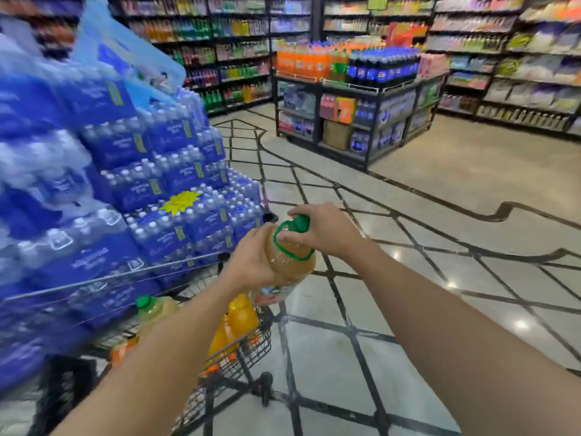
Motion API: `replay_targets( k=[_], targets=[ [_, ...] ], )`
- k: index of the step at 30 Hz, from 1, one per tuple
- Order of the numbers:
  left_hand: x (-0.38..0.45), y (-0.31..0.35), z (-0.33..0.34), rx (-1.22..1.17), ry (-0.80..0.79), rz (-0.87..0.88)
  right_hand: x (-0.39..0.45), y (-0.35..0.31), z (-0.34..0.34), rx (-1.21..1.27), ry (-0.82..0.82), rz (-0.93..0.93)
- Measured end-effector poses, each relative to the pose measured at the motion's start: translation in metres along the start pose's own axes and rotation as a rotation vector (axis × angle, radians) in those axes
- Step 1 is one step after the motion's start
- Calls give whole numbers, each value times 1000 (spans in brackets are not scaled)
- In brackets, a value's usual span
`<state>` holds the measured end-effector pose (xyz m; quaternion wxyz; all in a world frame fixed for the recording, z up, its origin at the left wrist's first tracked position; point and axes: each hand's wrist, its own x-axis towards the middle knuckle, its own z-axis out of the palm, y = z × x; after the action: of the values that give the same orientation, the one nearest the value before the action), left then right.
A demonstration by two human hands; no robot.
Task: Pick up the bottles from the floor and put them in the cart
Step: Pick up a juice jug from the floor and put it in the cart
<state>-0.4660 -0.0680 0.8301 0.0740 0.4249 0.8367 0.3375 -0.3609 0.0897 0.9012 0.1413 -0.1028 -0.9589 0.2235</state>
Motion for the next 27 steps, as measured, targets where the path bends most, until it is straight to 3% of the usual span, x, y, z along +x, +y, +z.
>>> replay_targets(
  k=[14, 20, 27],
  targets=[
    [-127, -242, -137, 24, 154, -299, 95, -214, 208, 103, -152, -200],
    [-172, -314, -121, -59, 206, -395, 102, -243, 289, 88, -254, -222],
    [-189, -364, -58, -184, 175, -564, 103, -217, 363, 49, -400, -216]
  ],
)
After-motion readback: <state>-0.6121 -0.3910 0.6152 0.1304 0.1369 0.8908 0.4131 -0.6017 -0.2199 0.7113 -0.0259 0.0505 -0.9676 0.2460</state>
